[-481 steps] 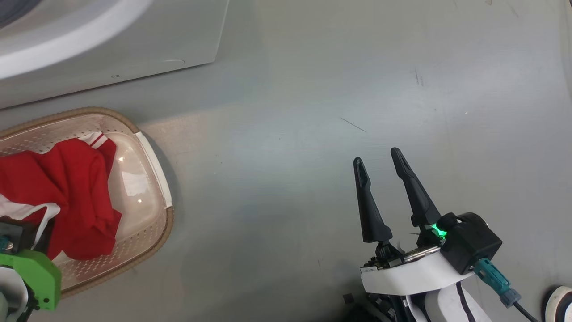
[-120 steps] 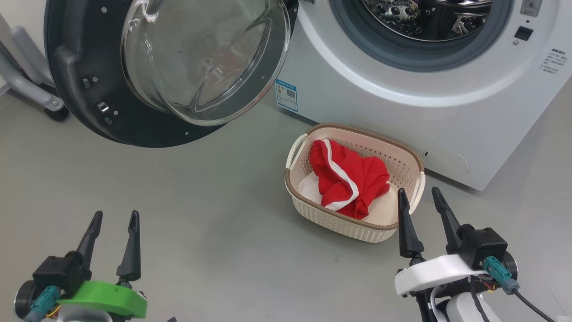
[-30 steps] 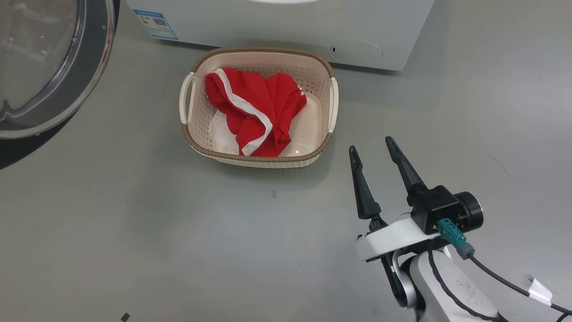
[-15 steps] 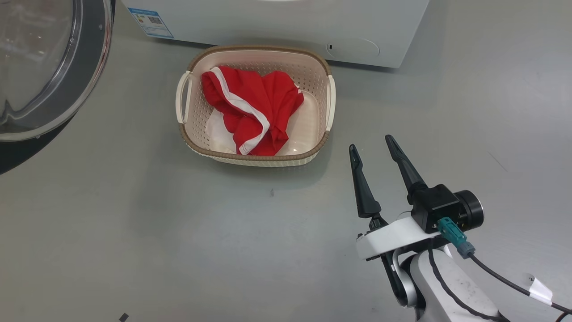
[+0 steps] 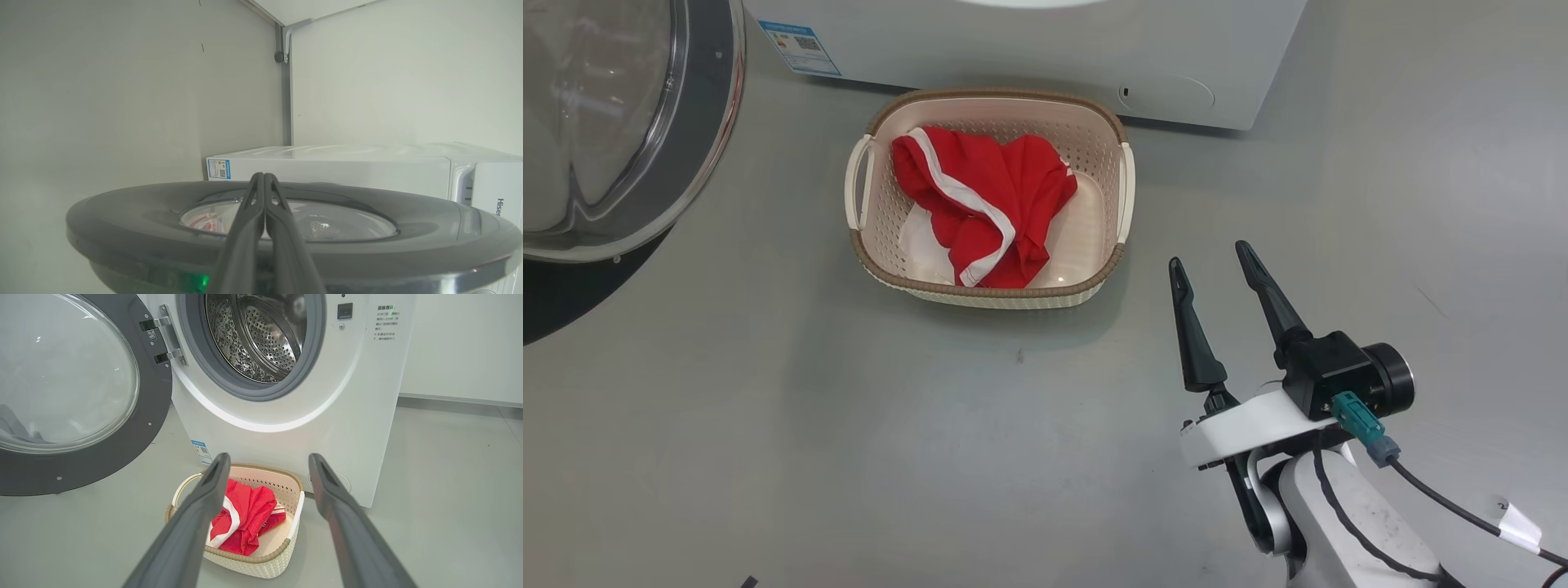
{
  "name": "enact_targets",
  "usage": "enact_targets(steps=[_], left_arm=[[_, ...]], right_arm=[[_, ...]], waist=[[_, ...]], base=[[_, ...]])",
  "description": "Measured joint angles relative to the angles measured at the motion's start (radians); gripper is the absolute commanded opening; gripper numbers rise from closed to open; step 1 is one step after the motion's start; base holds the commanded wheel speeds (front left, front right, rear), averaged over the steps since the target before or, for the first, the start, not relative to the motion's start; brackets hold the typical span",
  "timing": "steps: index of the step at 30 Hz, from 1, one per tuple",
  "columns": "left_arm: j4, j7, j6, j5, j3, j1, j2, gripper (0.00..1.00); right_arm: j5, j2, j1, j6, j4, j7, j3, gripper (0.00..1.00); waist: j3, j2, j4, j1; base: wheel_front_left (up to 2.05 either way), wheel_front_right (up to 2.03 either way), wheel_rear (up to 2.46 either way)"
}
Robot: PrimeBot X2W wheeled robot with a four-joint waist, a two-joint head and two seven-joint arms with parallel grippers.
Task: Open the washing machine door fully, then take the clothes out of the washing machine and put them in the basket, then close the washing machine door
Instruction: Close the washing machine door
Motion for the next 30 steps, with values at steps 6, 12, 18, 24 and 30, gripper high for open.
enact_targets(steps=[6,12,18,24,30], left_arm=[[0.013,0.04,-0.027,0.0,-0.017,0.0,-0.01,0.0],[0.021,0.081,-0.064,0.0,-0.035,0.003,-0.027,0.0],[0.028,0.145,-0.092,0.0,-0.048,0.01,-0.05,0.0],[0.028,0.256,-0.116,0.0,-0.074,0.048,-0.094,0.0],[0.013,0.333,-0.125,-0.04,-0.073,0.061,-0.128,0.0]], right_arm=[[0.001,0.0,0.0,0.0,0.0,0.0,-0.011,1.0],[0.002,0.0,0.001,0.0,0.0,0.0,-0.021,1.0],[0.01,0.0,0.004,0.0,0.0,0.0,-0.02,1.0],[0.013,0.0,0.01,0.0,0.0,0.0,-0.021,1.0],[0.017,0.0,0.013,0.0,0.002,0.0,-0.03,1.0]], waist=[[-0.018,0.0,0.006,0.0],[-0.036,0.0,0.013,0.0],[-0.054,0.0,0.022,0.0],[-0.072,0.0,0.032,0.0],[-0.087,0.0,0.037,0.0]], base=[[0.0,0.0,0.0],[0.0,0.0,0.0],[0.0,0.0,0.0],[0.0,0.0,0.0],[0.0,0.0,0.0]])
